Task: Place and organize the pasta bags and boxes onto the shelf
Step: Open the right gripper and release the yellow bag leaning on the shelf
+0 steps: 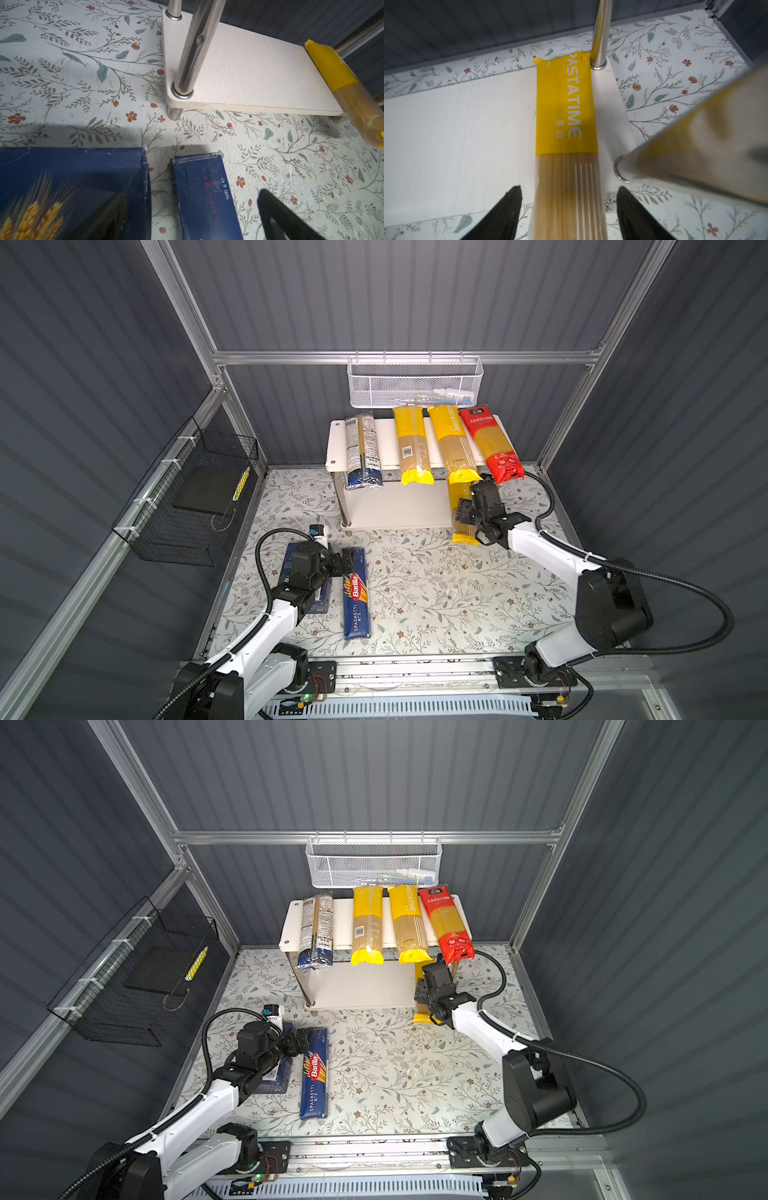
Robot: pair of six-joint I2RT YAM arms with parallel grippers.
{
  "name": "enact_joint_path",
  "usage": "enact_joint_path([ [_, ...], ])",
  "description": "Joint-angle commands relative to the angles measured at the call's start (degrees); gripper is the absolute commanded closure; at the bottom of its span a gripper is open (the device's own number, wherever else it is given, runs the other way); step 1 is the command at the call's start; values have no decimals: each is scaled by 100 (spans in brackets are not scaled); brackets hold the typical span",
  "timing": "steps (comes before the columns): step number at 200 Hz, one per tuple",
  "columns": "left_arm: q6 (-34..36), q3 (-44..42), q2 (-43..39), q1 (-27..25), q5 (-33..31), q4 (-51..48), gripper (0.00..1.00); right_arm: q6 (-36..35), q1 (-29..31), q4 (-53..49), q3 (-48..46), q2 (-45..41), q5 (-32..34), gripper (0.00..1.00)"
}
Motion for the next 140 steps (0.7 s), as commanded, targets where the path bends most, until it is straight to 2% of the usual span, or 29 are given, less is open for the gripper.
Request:
enact_joint_path([
  [1,39,-35,-90,-28,-5,34,1,262,35,-147,-425,-433,-60,24],
  [43,48,-40,-111,-28,-16,11,1,602,290,-644,-1293,-1671,-845,19],
  [58,49,-44,-114,-28,-22,18,1,786,334,-585,-1691,-2135,-1447,18],
  [79,48,-35,-114,-28,11,18,1,1037,376,-523,-2067,-2705,-1696,17],
  [106,47,-49,-115,-32,30,36,1,1164,375,-345,-2269,-2749,-1723,15],
  [140,46,-44,-114,-28,-18,5,1,1364,353,290,-2207,-2223,-2258,13],
])
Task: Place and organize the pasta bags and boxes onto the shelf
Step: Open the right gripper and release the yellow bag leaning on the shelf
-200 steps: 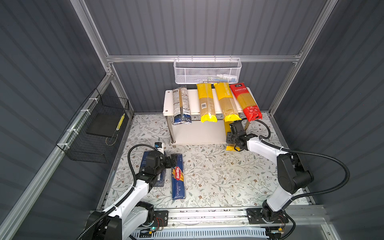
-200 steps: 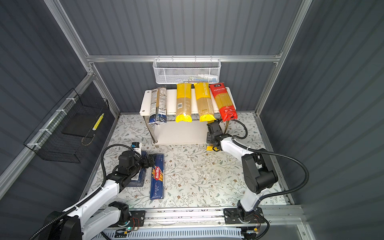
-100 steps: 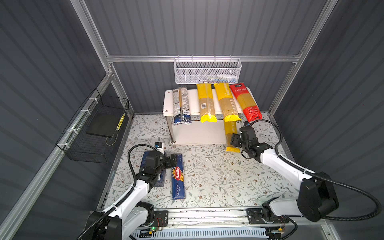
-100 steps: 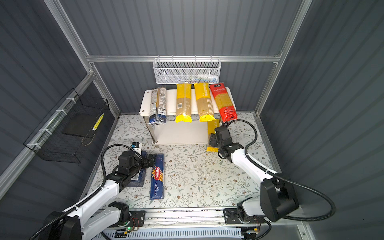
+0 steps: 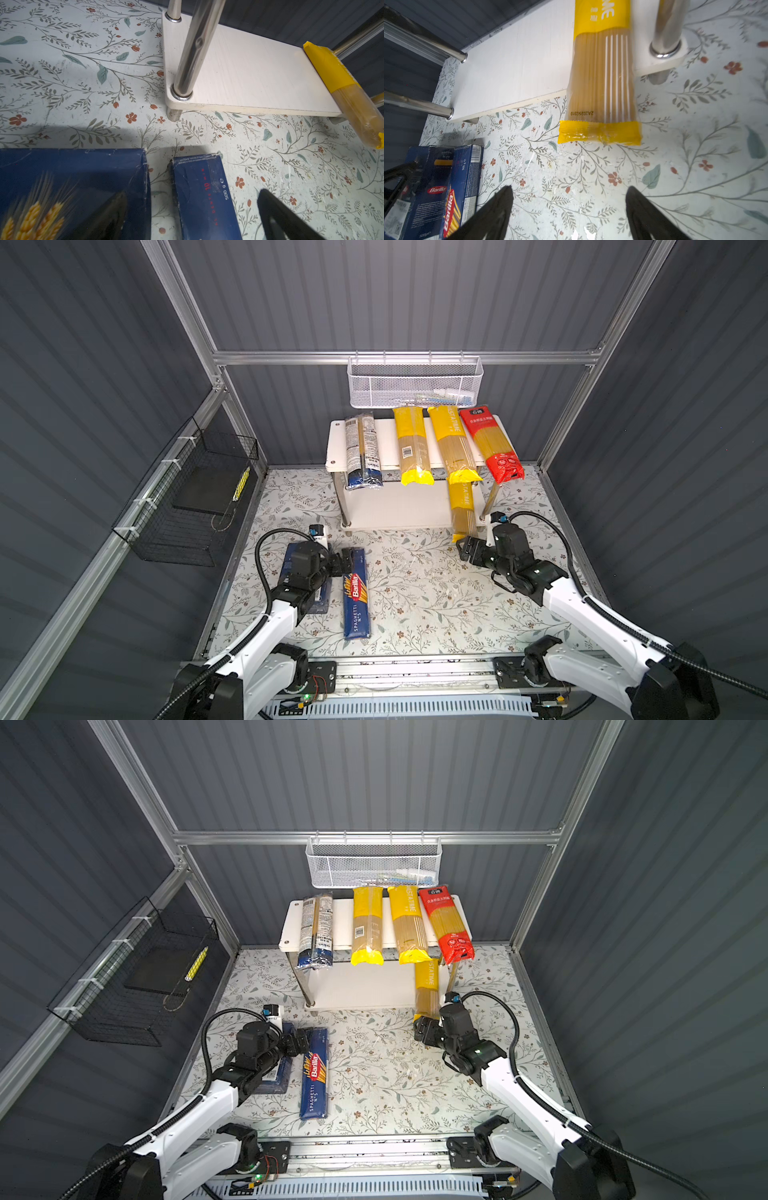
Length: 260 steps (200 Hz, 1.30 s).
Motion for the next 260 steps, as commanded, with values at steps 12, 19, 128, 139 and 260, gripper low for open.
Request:
enact_joint_path([
  [12,44,-49,-84,-28,-35,0,1,244,-15,658,108,639,-574,13],
  [19,44,-44,-83,-28,-40,1,1,239,-20,686,182,766,-596,13],
  [128,24,-44,-59,-28,-40,12,1,55,-87,939,586,1591,-384,11],
  [139,28,-40,-72,-28,-39,9,1,25,-94,928,624,1600,-347,11],
  [260,23,-44,-198,-28,-31,-60,1,-181,-257,535,880,1557,-255,8],
])
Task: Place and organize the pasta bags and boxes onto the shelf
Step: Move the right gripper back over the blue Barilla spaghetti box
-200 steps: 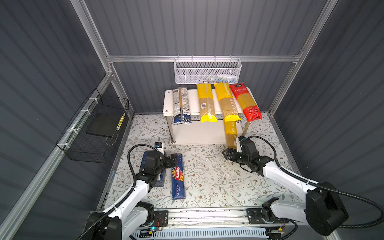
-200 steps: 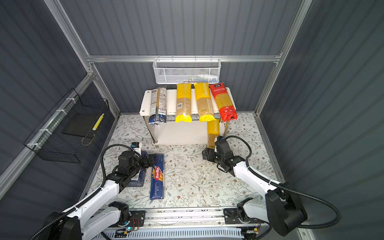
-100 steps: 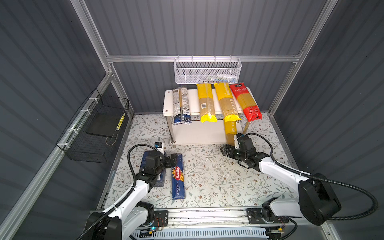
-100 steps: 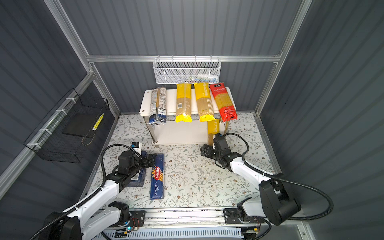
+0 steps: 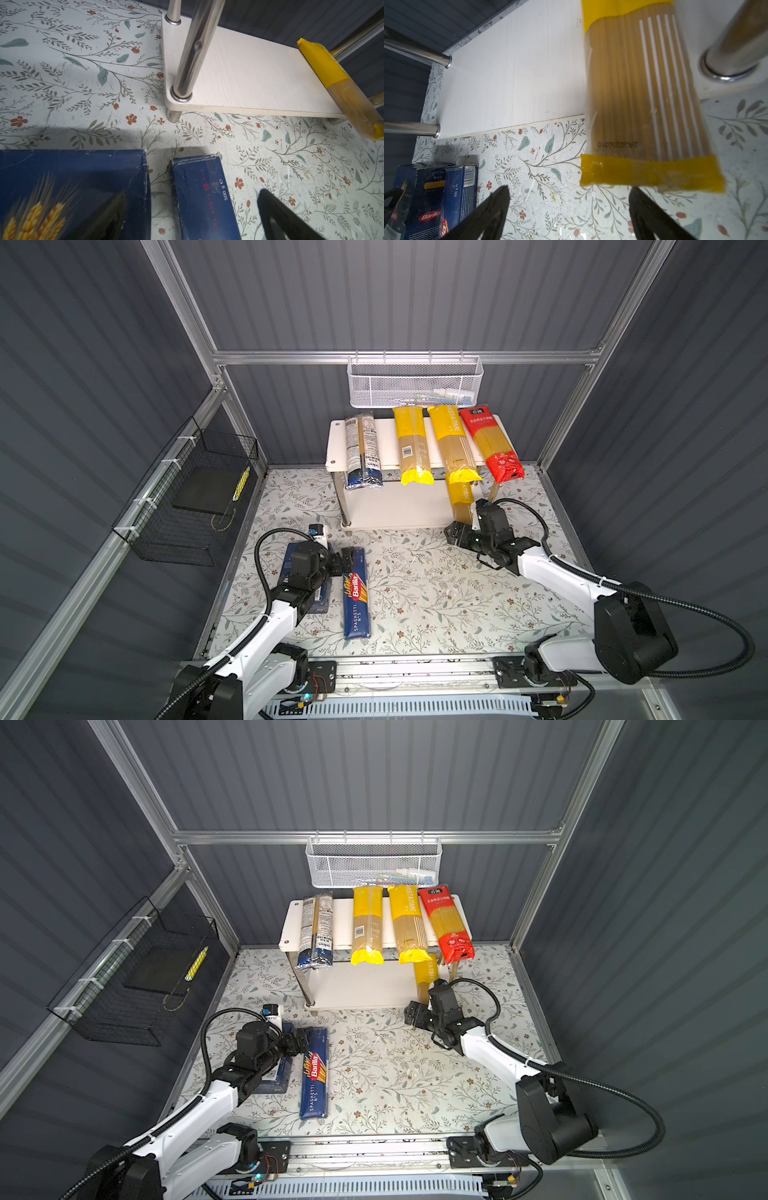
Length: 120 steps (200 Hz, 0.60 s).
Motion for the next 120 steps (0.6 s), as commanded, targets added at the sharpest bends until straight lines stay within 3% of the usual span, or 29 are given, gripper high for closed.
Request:
enact_joint_path([
  [1,23,-44,-145,-28,-33,-58,1,-88,6,-91,14,-214,50,8],
  [65,-14,-41,-347,-28,-135,-236,1,-5,875,-521,-614,-1230,682,3],
  [93,-30,-54,-415,-27,-143,-252,1,410,1402,103,-1483,-1882,603,1],
  [120,13,-15,-355,-30,109,-160,1,932,2101,422,-2123,-2241,1118,1],
])
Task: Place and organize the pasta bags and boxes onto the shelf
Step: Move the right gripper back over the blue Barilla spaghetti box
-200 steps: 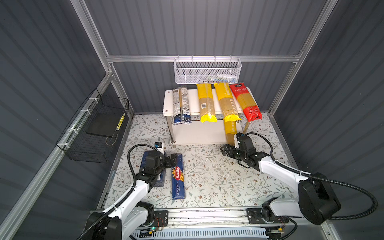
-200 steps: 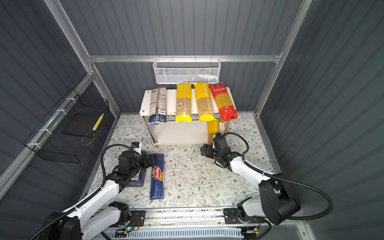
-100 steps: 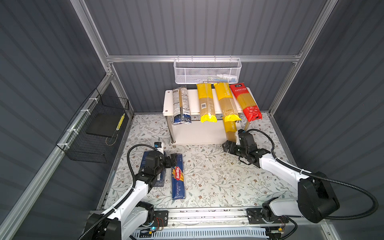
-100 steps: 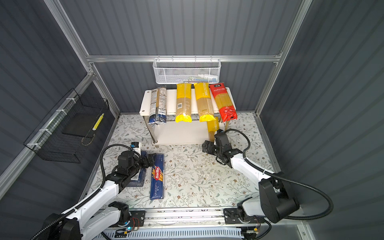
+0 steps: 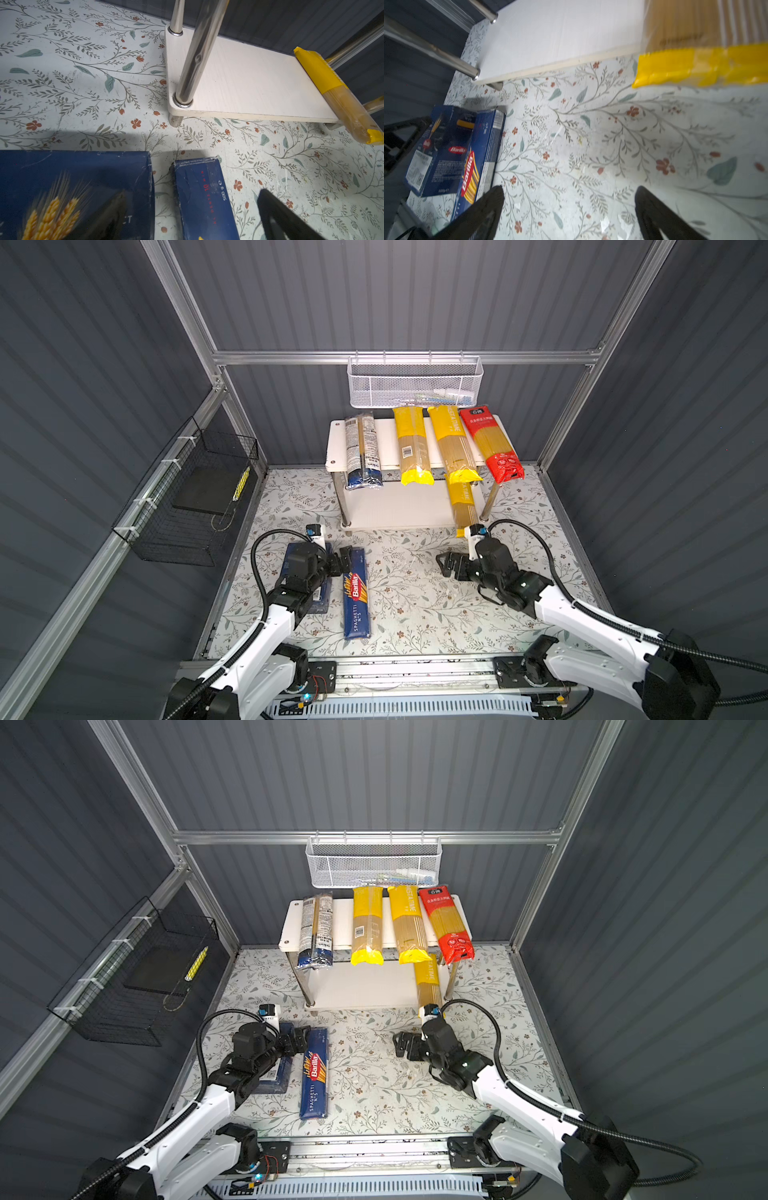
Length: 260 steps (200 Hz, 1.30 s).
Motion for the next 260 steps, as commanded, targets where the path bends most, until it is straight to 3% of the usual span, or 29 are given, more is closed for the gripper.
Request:
enact_joint_path([
  [1,16,-5,-28,-29,196,2,1,502,504,286,-398,-202,520,1],
  [26,-28,-11,62,-25,189,42,1,516,1220,-8,-277,-152,1141,1],
  [52,-69,-110,237,-28,780,510,1,544,1636,-450,132,117,1535,1],
  [78,-74,-16,432,-28,661,410,1,624,2088,-974,717,463,1971,1],
  [139,-164,-139,-213,-28,-160,44,1,532,2466,-1296,2209,2014,1666,1],
  [186,-218,71,-20,-19,-680,-386,1,644,2921,-1728,3320,3040,1566,1],
  [260,-274,81,-223,-17,-938,-559,1,1095,3306,-1966,4475,4399,1210,1],
])
